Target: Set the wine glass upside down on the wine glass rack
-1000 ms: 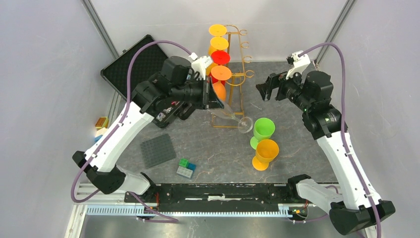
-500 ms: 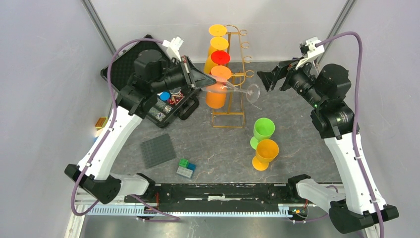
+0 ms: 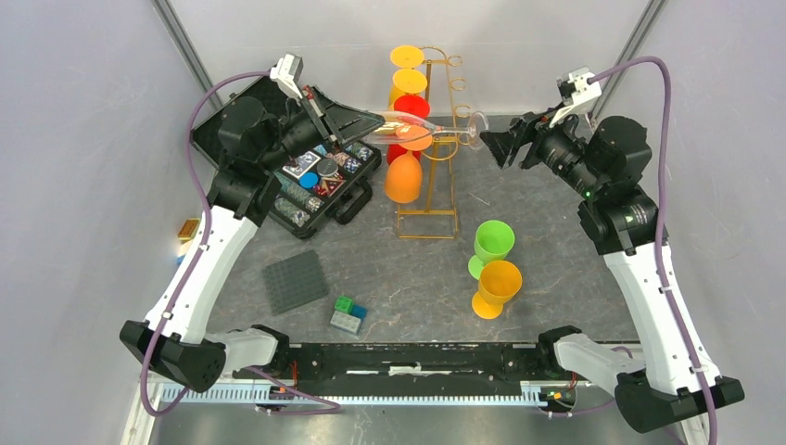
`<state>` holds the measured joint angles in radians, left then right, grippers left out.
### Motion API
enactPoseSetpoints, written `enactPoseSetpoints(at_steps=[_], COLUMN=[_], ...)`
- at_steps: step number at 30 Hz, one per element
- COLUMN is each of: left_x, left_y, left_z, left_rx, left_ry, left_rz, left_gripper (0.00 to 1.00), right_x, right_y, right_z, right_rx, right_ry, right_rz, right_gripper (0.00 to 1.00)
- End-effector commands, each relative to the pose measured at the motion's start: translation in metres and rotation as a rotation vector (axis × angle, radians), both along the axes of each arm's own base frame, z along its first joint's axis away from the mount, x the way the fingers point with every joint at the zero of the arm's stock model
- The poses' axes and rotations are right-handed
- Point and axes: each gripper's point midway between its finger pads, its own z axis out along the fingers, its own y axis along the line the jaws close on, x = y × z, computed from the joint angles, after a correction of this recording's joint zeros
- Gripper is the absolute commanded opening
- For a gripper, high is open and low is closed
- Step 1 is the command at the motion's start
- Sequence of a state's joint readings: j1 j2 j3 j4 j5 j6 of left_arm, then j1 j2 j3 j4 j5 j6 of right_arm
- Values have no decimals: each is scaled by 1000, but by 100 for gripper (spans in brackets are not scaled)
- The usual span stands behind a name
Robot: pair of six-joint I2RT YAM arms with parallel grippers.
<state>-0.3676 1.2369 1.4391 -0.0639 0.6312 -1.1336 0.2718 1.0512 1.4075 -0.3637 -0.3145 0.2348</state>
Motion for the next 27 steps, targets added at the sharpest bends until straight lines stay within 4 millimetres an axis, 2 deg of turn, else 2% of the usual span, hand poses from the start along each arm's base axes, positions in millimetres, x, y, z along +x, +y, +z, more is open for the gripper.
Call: enactPoseSetpoints(at_steps=[1, 5, 9, 17, 21, 27], left_x=[-18, -20, -21, -22, -21, -21], left_y=[2, 1, 0, 0, 0, 2], left_z=[34, 37, 38, 33, 30, 26], left_rx=[-84, -104, -106, -100, -97, -83], left_ry=[-87, -95, -95, -89, -79, -78], left_rz=[-57, -73, -80, -86, -86, -77], left_gripper=[2, 2, 2, 5, 18, 47], right_x=[0, 3, 7, 10, 10, 11], right_y=[12, 19, 24, 26, 22, 11], right_z=[8, -2, -7, -5, -4, 0], right_rx=[58, 76, 92, 108, 93, 71], right_ry=[-17, 10, 24, 10, -11, -50], right_rz=[67, 98, 116, 122, 103, 41], right_gripper=[74, 68, 57, 19, 0, 0])
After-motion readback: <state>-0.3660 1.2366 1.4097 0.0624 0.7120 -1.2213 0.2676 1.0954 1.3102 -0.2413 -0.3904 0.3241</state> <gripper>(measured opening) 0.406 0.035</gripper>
